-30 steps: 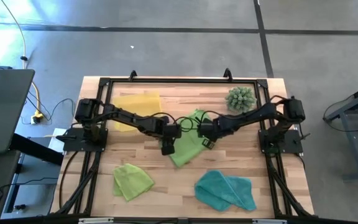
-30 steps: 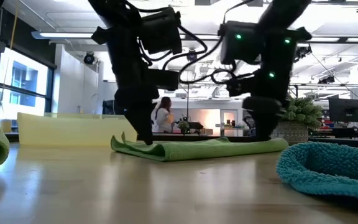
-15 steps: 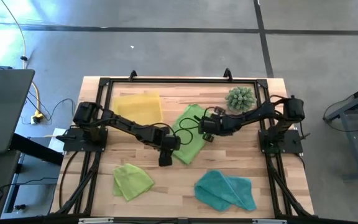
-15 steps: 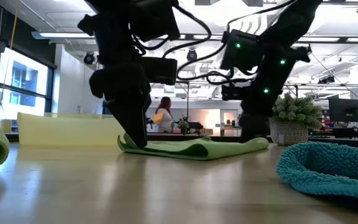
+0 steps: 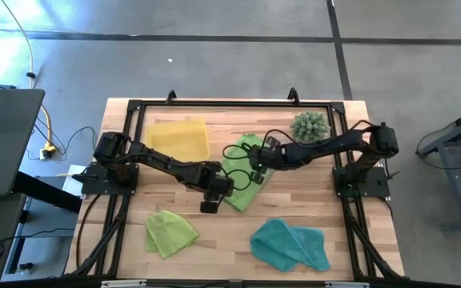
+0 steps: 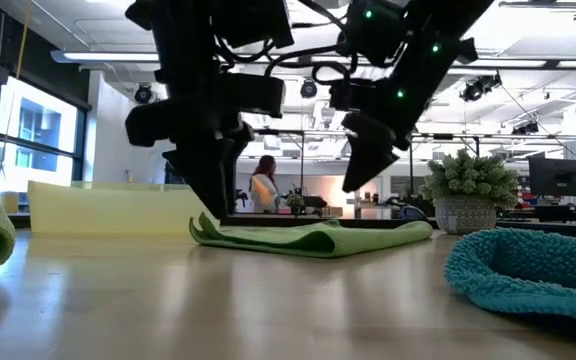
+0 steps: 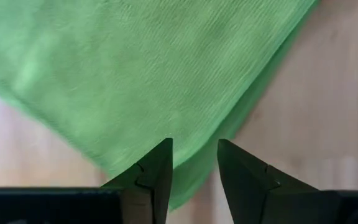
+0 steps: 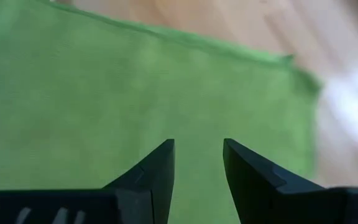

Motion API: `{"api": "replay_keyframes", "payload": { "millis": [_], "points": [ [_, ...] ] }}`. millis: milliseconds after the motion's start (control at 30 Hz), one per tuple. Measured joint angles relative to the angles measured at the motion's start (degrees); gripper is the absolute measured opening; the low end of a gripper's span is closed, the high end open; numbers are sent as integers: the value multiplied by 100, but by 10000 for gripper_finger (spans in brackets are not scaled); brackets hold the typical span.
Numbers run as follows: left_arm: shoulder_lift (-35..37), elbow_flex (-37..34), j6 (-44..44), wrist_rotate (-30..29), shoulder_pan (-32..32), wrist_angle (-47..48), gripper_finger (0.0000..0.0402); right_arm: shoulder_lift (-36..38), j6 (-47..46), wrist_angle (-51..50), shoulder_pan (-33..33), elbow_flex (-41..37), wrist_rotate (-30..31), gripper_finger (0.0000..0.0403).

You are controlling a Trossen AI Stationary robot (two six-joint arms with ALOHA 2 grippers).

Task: Roll microfiber towels into tight, uniform cylinder then place into a basket
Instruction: Fold the green microfiber towel

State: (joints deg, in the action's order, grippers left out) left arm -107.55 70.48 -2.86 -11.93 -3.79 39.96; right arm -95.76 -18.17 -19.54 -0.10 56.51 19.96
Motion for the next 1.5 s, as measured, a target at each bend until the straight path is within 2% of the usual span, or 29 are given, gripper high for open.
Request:
{"api": "replay_keyframes", "payload": {
  "millis": [167,333,533,667,867,967,1033,1133,1233,1500],
  "points": [
    [0,-25,518,-180,167,326,115,-218,-845,32,486,-2,-87,129],
    [0,-229,-160,120,336,3,115,-559,-890,-14,792,-2,409,129],
    [0,-566,-640,253,210,-423,115,-912,-871,-217,797,-9,439,129],
    [0,-579,-888,435,-13,-577,115,-925,-444,-398,700,-4,622,129],
    [-1,-581,-695,1067,-313,-1481,115,-895,360,-460,502,-9,1059,129],
    [-2,-540,-387,973,-421,-1666,115,-853,219,-566,459,54,684,129],
    [-2,-414,-266,784,-457,-1556,115,-765,75,-677,528,154,226,129],
    [-2,-232,-242,412,-466,-1232,115,-623,-92,-789,790,246,-111,129],
    [-2,-174,-229,247,-466,-1036,115,-493,-118,-737,1152,262,-152,129],
    [-2,-170,158,246,-632,-649,115,-523,266,-374,2069,264,-4,129]
  ]
}}
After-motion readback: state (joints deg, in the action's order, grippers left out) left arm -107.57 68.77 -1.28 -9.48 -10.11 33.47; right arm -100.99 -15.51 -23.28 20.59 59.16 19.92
